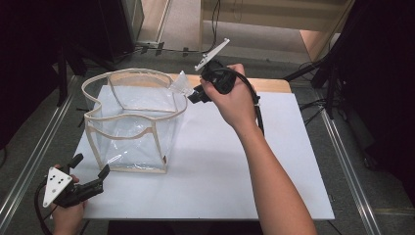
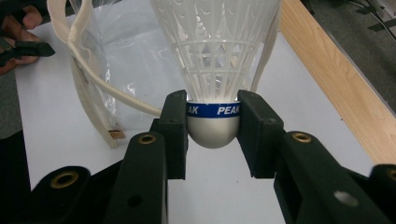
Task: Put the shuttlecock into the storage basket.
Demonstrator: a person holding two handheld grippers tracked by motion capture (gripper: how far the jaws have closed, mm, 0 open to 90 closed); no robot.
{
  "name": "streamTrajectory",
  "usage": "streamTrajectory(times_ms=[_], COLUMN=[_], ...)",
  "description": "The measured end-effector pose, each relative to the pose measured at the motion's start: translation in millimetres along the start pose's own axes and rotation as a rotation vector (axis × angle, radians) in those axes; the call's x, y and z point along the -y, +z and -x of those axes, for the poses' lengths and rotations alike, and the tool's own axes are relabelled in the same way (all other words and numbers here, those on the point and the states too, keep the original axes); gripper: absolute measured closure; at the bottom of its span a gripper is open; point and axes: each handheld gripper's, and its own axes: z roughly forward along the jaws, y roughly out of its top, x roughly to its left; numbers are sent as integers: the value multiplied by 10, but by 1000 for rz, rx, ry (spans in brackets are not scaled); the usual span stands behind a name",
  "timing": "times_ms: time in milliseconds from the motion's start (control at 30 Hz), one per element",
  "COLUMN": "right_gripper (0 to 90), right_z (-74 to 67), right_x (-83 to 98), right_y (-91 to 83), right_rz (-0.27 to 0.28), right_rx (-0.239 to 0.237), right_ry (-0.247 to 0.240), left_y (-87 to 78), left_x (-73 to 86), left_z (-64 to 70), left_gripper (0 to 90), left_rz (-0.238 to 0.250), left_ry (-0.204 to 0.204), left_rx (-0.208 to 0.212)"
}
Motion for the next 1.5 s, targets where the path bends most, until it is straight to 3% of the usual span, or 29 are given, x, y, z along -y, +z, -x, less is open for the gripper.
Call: streamTrajectory(times_ms=[667, 1267, 1400, 1500], right_gripper=[628, 617, 350, 232], right_z=[-110, -164, -162, -175], right_x=[-176, -243, -211, -186], right_y=[223, 429, 416, 378], right_rz=[2, -36, -3, 17], right_rx=[-35, -33, 5, 64], right_ry=[-37, -29, -32, -49], left_y=[1, 1, 0, 0], left_x=[-1, -2, -2, -3], left_z=[0, -4, -7, -8], left_gripper=[91, 91, 91, 91], left_rz=[-1, 3, 4, 4], left_ry=[1, -7, -7, -6], left_rx=[1, 1, 1, 1])
